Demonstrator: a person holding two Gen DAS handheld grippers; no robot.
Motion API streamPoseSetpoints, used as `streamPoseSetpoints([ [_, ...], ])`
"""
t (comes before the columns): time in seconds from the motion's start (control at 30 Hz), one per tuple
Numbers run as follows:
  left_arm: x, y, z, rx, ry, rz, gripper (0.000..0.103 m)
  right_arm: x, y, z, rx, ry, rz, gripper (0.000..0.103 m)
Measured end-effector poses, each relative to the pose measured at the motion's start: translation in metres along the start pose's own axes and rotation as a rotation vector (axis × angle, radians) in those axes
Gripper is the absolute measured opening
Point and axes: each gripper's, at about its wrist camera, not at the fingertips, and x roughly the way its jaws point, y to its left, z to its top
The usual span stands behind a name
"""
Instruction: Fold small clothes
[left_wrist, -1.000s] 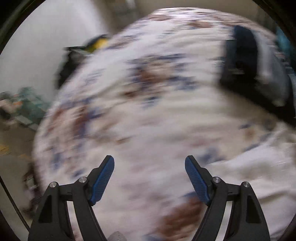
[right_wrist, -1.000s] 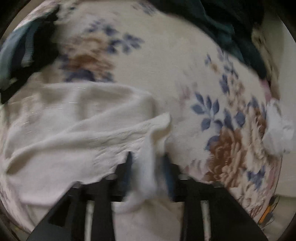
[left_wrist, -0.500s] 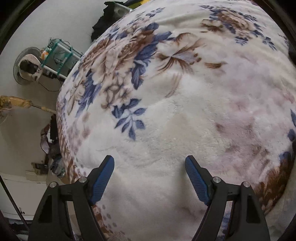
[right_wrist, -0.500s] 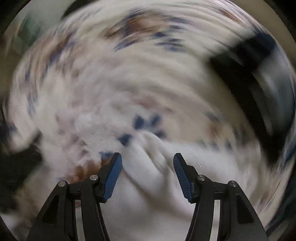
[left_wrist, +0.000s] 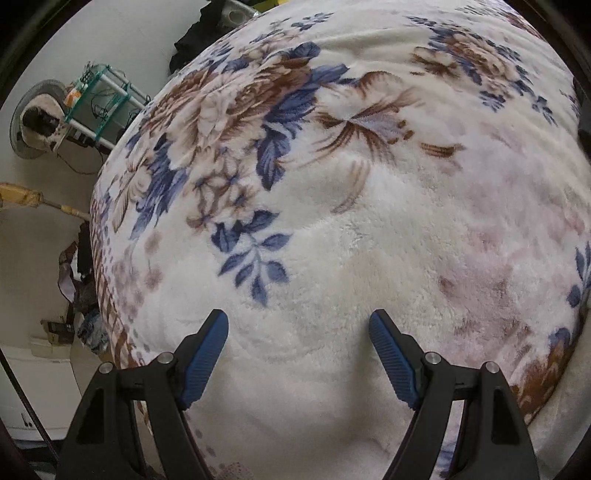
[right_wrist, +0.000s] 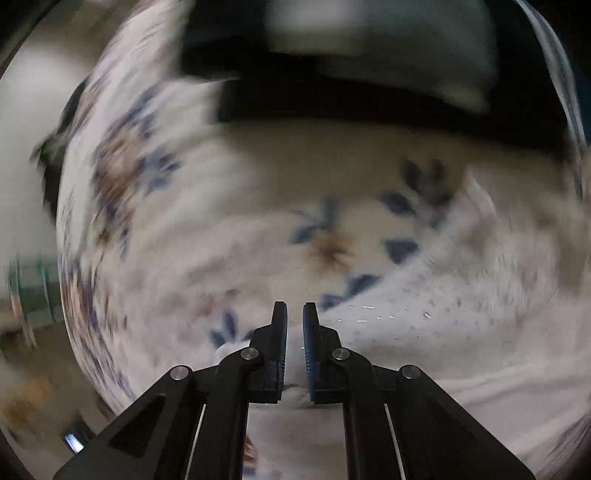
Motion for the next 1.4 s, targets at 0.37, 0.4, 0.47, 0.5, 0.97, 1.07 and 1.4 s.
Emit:
streamPoseSetpoints([
  [0.37, 0.003, 0.0, 0.002, 0.029, -0.01, 0.001, 0.078, 0.067, 0.104, -0.066, -0.787, 0.013, -0.483, 0.017],
  [0.4, 0.003, -0.001, 0.002, 0.035, -0.014, 0.0, 0.078, 0.055, 0.086, -0.049, -0.603, 0.013, -0.388, 0.017],
  [0.47, 0.003, -0.002, 0.002, 0.042, -0.017, 0.004, 0.078, 0.037, 0.043, -0.026, -0.269, 0.02, -0.202, 0.016],
  [0.5, 0.004, -0.004, 0.003, 0.043, -0.015, -0.003, 0.078, 0.032, 0.011, -0.016, -0.041, 0.035, -0.077, 0.015],
  [0.97, -0.027, -0.063, -0.005, 0.16, -0.057, -0.223, 0.078, 0.014, -0.086, -0.014, 0.612, 0.019, 0.416, 0.008],
  [1.07, -0.027, -0.065, -0.009, 0.173, -0.071, -0.174, 0.078, -0.007, -0.009, 0.006, 0.097, 0.051, 0.119, 0.015],
  [1.4, -0.017, -0.053, -0.016, 0.145, -0.039, -0.135, 0.078, 0.078, 0.074, -0.018, -0.463, 0.336, -0.377, 0.01],
])
